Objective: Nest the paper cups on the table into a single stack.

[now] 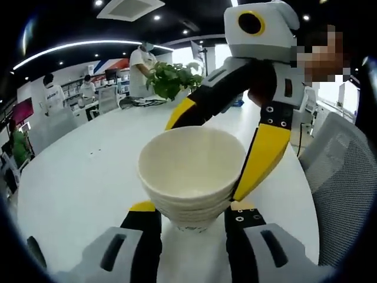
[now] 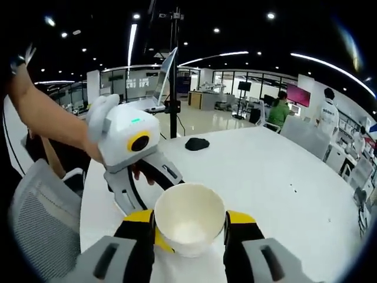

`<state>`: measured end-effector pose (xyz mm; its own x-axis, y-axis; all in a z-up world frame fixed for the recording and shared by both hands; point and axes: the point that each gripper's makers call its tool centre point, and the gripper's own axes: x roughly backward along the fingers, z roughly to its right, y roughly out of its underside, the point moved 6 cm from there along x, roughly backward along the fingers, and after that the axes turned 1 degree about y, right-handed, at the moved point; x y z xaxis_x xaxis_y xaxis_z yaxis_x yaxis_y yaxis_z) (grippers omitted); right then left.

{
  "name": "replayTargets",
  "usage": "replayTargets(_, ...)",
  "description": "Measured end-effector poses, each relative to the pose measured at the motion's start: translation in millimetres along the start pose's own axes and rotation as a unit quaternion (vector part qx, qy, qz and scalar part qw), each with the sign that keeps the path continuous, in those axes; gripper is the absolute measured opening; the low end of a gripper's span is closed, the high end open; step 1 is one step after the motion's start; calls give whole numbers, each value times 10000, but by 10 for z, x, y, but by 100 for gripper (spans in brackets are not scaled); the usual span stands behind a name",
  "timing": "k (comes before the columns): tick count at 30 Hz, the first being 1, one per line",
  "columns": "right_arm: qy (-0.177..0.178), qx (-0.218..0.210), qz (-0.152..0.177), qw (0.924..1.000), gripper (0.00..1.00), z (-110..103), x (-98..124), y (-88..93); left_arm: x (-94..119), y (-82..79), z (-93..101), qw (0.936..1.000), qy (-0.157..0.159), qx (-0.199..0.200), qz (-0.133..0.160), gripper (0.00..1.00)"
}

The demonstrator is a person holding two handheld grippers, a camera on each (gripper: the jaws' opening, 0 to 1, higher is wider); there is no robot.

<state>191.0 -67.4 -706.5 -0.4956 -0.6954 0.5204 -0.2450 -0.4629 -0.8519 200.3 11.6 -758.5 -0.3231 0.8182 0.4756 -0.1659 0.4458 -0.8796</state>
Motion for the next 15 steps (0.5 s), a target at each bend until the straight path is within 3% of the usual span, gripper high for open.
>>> replayTargets(7,4,-205,-47,9998,45,79,-90,58,-68,89,-77,9999,-2,135,-75,40)
replayTargets(15,26,-471,-85,9988,45,132,-113,105,-104,88,-57,9997,-2,243,-103,40)
